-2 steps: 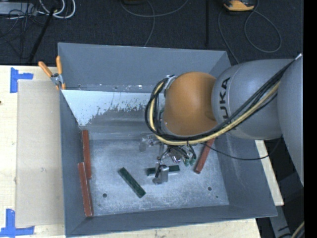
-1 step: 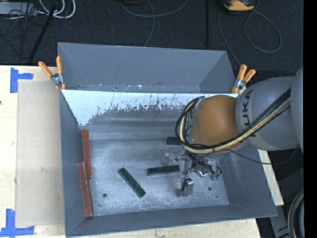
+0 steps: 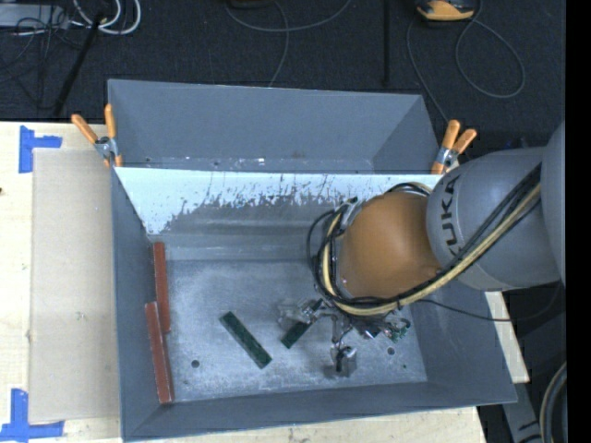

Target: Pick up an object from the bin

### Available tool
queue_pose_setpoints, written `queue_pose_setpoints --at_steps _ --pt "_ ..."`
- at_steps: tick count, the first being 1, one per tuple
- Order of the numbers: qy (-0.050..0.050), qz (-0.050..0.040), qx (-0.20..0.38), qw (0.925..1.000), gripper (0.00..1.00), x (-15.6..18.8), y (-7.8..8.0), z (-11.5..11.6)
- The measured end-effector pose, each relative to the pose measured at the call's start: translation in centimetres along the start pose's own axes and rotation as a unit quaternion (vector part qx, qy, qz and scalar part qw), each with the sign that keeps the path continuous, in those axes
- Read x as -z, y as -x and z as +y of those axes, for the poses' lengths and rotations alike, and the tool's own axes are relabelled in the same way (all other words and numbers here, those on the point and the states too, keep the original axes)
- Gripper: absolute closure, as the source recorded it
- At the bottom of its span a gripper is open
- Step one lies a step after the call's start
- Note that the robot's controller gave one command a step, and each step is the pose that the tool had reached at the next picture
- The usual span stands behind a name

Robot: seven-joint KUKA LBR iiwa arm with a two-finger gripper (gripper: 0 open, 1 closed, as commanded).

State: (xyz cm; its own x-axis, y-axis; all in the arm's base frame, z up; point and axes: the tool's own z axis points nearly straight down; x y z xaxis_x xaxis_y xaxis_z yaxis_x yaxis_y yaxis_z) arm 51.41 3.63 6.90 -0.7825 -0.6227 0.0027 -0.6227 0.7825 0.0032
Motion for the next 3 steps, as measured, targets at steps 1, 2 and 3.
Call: queue_pose_setpoints --at_steps 1,2,3 --pt "-0.002 -0.0018 0.122 0.9925 0.00 0.1 0.9 -2.1" --pt "-0.001 -0.0019 0.120 0.9927 1.00 0.1 0.9 -2.1" --pt "-0.005 -0.0036 0.121 0.9927 1.00 14.1 -2.2 -4.3"
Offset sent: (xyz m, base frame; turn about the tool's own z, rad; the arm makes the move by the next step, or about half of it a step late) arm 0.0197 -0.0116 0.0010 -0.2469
